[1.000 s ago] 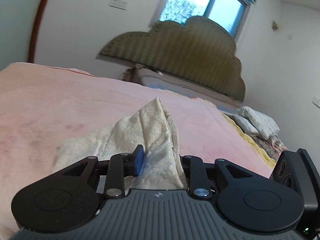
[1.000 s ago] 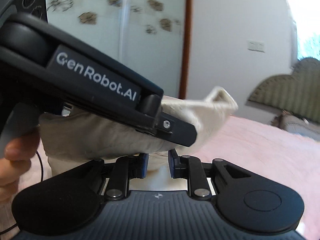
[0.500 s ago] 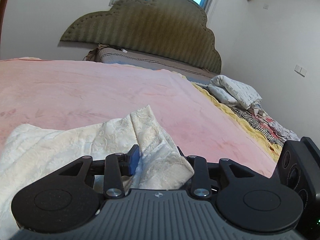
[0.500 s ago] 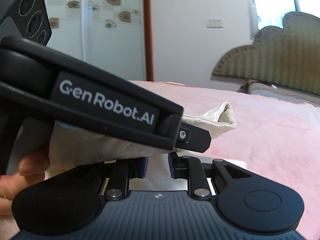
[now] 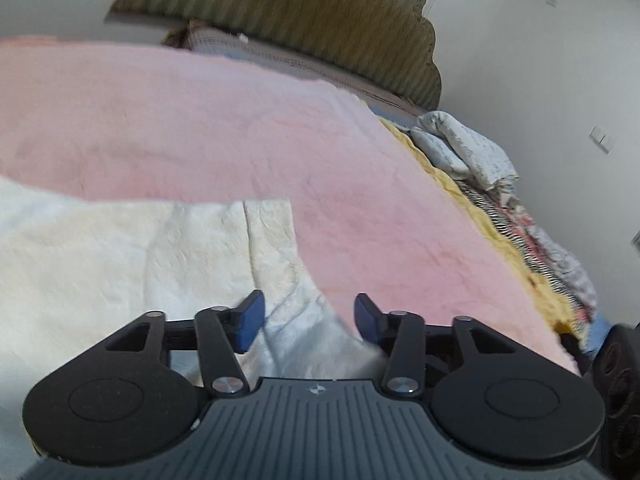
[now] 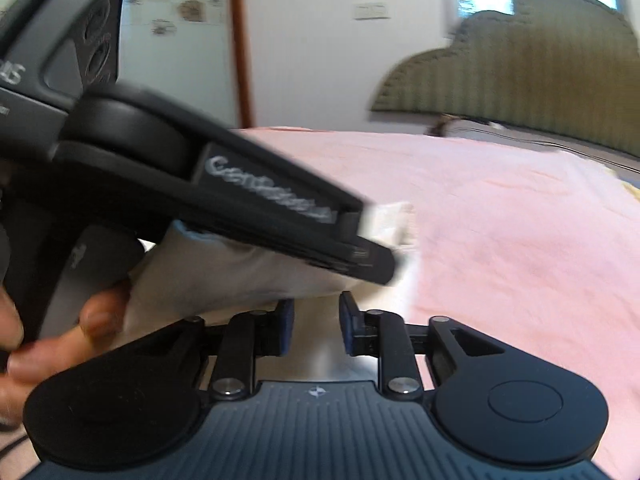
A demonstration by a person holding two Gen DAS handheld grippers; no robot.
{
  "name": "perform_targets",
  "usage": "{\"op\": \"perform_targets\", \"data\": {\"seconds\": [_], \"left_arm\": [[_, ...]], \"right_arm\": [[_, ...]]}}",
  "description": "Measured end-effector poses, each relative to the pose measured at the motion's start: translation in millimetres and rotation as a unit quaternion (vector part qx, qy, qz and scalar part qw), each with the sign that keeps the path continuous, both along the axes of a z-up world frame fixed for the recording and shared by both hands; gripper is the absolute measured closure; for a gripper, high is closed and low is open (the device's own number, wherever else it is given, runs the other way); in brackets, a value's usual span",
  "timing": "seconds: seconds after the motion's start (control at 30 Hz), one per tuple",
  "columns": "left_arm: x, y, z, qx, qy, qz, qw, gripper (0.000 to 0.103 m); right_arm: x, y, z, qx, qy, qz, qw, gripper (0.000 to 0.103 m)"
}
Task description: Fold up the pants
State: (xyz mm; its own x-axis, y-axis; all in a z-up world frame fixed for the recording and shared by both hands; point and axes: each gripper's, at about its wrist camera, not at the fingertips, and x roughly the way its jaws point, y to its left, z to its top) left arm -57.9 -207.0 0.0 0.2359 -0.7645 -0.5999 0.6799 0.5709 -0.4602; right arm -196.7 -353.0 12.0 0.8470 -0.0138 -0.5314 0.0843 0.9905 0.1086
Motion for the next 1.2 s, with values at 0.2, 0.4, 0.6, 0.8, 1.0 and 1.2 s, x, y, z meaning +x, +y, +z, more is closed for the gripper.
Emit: {"op": "perform_targets", "data": {"seconds": [0.2,0.4,0.6,0.8,1.0,1.2], "left_arm": [[-6.0,13.7,27.0,-0.033,-0.029,-0.05,0.9978,0.039],[26.2,59.3,47.5,0.046,-0.16,0.036,0.9855,0.027],[78.3,102.3,32.4,0.133,-0.174,0.118,0.9684,0.027],[89.6,101.3,-1.9,0.17,-0.168,0.101,0.9657,0.026],[58.3,123.8,13.0,0.119,-0.183,0.113,0.9692,0.023],[56.3,116.5,-14.2,0.152,-0.172,0.099,0.9682,0.015]], "right_arm": [[-38.2,-30.6,-1.3,0.001,0.025,-0.126,0.992,0.076],[-35.4,-26.3,30.4,0.013,-0.028,-0.125,0.992,0.076],[45.3,25.1,40.5,-0.066,0.034,0.037,0.997,0.076],[73.9,33.7,19.0,-0.075,0.087,0.019,0.993,0.075],[30.3,51.0,33.1,-0.044,0.042,0.044,0.997,0.074],[23.7,59.5,7.1,-0.039,0.062,0.043,0.996,0.051]]}}
